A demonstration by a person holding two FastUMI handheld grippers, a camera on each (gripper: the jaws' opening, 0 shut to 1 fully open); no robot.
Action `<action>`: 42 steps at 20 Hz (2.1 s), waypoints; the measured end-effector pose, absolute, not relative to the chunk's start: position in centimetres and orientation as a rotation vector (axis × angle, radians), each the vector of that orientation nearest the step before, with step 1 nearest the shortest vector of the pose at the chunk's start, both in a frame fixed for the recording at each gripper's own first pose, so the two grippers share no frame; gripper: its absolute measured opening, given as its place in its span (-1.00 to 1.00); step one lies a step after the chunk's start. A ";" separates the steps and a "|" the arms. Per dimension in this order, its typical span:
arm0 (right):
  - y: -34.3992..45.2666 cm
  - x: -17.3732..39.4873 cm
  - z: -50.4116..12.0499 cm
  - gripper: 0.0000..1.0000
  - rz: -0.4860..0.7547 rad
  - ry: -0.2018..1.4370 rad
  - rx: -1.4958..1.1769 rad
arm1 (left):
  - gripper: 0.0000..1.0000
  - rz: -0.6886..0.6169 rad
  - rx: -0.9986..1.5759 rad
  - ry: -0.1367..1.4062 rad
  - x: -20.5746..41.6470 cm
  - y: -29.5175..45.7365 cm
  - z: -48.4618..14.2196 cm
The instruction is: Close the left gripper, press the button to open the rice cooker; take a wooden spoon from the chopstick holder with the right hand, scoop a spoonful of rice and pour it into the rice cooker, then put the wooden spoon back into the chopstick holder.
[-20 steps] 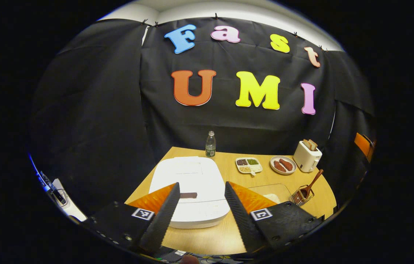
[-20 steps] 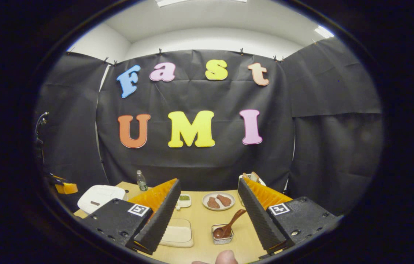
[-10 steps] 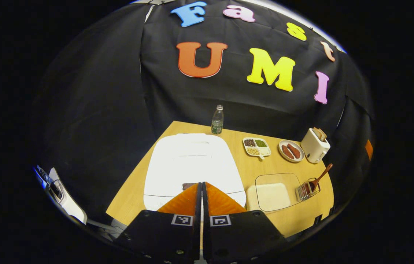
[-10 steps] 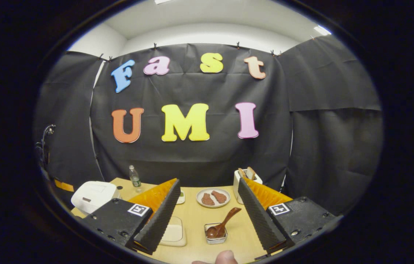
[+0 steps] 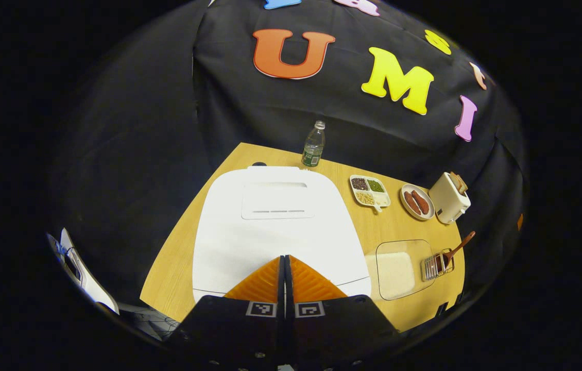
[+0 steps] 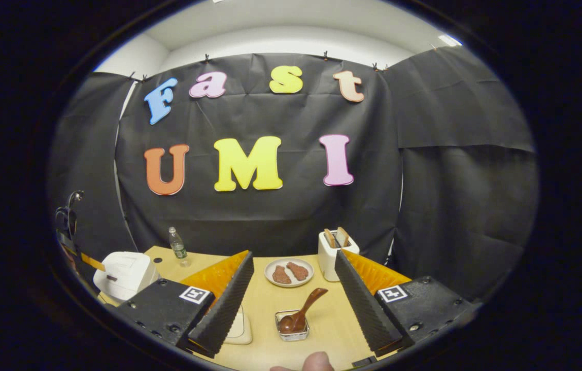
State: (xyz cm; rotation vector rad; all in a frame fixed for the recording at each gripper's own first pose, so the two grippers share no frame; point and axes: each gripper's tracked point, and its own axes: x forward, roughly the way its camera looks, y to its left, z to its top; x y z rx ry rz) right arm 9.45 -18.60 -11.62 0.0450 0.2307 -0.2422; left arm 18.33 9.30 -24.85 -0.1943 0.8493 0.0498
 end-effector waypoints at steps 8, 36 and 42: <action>-18.4 10.1 -12.6 0.99 -0.243 0.254 0.051 | -1.00 0.092 -0.290 0.938 17.1 9.4 -28.1; -16.7 8.9 -12.4 0.99 -0.116 0.275 -0.057 | 0.89 0.111 -0.249 0.199 19.5 9.4 -7.0; -18.1 8.1 -15.6 1.00 -0.126 0.338 -0.036 | 0.88 0.079 -0.179 0.107 16.1 6.4 -4.0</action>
